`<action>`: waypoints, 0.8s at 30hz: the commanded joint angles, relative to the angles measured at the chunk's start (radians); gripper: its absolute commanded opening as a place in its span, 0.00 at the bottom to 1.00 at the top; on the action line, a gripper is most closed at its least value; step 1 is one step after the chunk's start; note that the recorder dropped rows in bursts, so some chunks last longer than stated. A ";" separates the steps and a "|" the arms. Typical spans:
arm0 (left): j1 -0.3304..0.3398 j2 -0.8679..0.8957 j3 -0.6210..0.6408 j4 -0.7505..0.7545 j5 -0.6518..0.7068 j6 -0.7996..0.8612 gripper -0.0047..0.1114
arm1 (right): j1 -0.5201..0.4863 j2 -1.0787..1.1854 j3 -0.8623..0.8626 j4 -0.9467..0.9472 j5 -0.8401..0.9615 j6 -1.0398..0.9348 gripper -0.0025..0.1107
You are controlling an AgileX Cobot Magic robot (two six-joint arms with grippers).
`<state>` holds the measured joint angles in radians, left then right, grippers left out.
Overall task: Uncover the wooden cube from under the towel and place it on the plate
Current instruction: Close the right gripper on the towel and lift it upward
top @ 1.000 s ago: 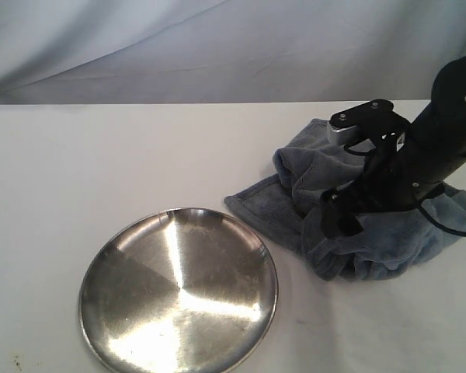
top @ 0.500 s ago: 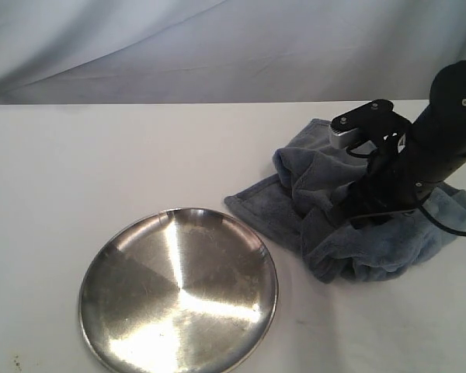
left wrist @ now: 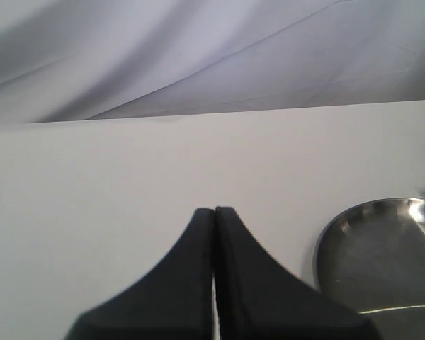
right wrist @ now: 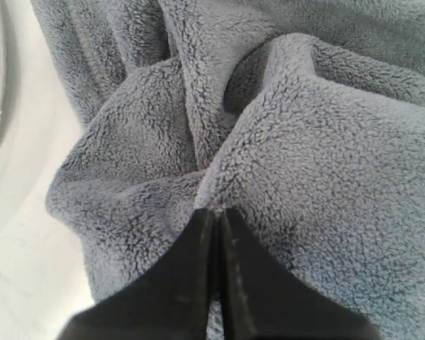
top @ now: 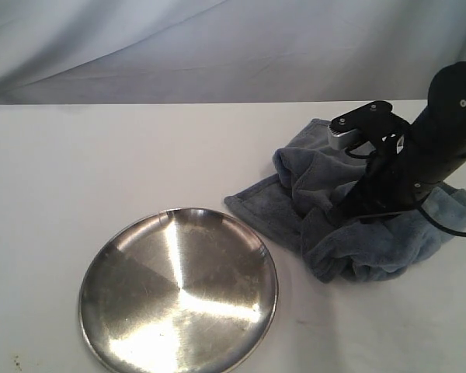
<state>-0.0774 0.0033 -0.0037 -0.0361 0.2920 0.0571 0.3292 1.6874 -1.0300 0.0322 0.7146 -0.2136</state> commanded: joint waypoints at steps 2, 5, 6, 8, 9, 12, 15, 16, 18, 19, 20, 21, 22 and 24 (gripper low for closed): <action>-0.003 -0.003 0.004 -0.006 -0.008 0.003 0.04 | 0.001 -0.065 0.005 0.012 0.031 -0.011 0.02; -0.003 -0.003 0.004 -0.006 -0.008 0.003 0.04 | 0.001 -0.138 0.005 0.012 0.031 -0.011 0.02; -0.003 -0.003 0.004 -0.006 -0.008 0.003 0.04 | 0.001 -0.158 0.005 0.012 0.033 -0.011 0.02; -0.003 -0.003 0.004 -0.006 -0.008 0.003 0.04 | 0.001 -0.206 0.005 0.023 0.035 -0.011 0.02; -0.003 -0.003 0.004 -0.006 -0.008 0.003 0.04 | 0.001 -0.225 0.005 0.023 0.035 -0.011 0.02; -0.003 -0.003 0.004 -0.006 -0.008 0.003 0.04 | 0.001 -0.296 0.005 0.023 0.037 -0.011 0.02; -0.003 -0.003 0.004 -0.006 -0.008 0.003 0.04 | 0.001 -0.361 0.005 0.039 0.039 -0.019 0.02; -0.003 -0.003 0.004 -0.006 -0.008 0.003 0.04 | 0.001 -0.383 0.005 0.045 0.044 -0.024 0.02; -0.003 -0.003 0.004 -0.006 -0.008 0.003 0.04 | 0.001 -0.423 0.005 0.045 0.061 -0.026 0.02; -0.003 -0.003 0.004 -0.006 -0.008 0.003 0.04 | 0.001 -0.445 0.005 0.049 0.069 -0.026 0.02; -0.003 -0.003 0.004 -0.006 -0.008 0.003 0.04 | 0.001 -0.482 0.005 0.049 0.094 -0.026 0.02; -0.003 -0.003 0.004 -0.006 -0.008 0.003 0.04 | 0.001 -0.506 0.005 0.049 0.113 -0.026 0.02; -0.003 -0.003 0.004 -0.006 -0.008 0.003 0.04 | 0.001 -0.540 0.005 0.049 0.128 -0.026 0.02; -0.003 -0.003 0.004 -0.006 -0.008 0.003 0.04 | 0.001 -0.590 0.005 0.049 0.144 -0.026 0.02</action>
<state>-0.0774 0.0033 -0.0037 -0.0361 0.2920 0.0571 0.3292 1.1439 -1.0263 0.0755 0.8557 -0.2364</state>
